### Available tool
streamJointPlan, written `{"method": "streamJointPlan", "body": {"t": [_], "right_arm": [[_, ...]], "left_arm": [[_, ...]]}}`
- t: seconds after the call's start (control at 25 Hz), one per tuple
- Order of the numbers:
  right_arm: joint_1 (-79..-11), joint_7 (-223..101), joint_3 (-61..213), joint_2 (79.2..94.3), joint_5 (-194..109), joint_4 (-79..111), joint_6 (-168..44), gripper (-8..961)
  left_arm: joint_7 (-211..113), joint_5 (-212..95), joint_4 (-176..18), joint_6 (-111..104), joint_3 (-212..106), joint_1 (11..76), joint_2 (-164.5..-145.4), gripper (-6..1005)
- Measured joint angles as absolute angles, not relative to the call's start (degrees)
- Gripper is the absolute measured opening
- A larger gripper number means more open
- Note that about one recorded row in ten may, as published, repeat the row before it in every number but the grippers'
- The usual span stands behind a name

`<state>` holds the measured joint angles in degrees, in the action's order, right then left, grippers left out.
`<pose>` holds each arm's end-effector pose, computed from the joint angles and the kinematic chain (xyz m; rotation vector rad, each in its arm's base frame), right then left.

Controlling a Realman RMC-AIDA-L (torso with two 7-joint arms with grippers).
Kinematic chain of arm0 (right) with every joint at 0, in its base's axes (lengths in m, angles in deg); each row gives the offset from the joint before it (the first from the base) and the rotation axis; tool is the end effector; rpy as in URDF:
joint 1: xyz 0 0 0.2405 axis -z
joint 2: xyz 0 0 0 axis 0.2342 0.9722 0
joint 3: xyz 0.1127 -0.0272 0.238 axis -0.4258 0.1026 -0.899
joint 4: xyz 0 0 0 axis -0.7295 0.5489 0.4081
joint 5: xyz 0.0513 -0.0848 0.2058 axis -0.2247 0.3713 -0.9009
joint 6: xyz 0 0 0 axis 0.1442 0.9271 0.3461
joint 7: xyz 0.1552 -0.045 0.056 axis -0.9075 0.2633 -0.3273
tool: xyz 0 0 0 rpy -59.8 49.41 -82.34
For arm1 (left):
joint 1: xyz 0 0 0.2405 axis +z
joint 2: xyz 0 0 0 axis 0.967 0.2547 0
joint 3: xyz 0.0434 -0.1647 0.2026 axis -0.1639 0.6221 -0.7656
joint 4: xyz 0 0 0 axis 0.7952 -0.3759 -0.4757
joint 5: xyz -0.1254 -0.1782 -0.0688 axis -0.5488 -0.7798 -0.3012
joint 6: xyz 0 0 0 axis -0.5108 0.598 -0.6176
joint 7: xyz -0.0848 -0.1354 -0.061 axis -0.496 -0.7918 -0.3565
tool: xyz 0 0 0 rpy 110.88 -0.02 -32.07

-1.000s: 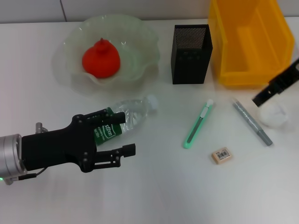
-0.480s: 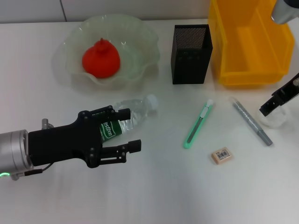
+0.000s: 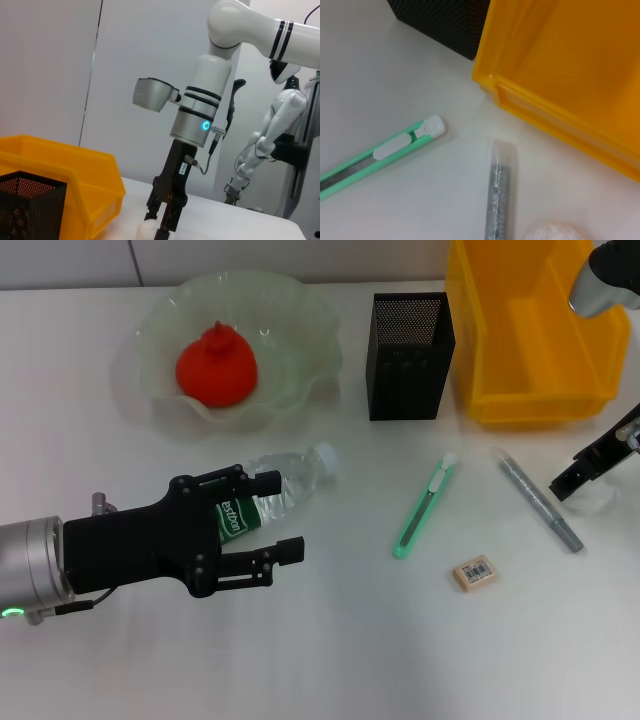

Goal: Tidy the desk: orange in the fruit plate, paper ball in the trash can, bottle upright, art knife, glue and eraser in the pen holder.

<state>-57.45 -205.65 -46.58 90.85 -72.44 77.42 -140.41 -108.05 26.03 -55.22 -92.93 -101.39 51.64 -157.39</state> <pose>0.2581 0.4189 0.0084 -2.3130 1.1795 -0.6899 -0.2715 0.2904 -0.0536 -2.7783 -0.4022 -1.0245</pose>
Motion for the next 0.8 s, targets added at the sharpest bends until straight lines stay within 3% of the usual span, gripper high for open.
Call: {"method": "streamJointPlan", "body": {"t": [0.36,0.8], "right_arm": [[-57.6,-205.57,-46.56,90.94,-72.47,75.93,-138.55,733],[-57.71,-205.57,-46.48,90.98,-73.44,79.36,-140.99,563]], "left_arm": [[-108.05,26.04,-55.21,-92.66,-101.28,51.67,-157.37,797],[-107.88,26.04,-55.21,-92.34,-101.3,51.59,-157.37,797]]}}
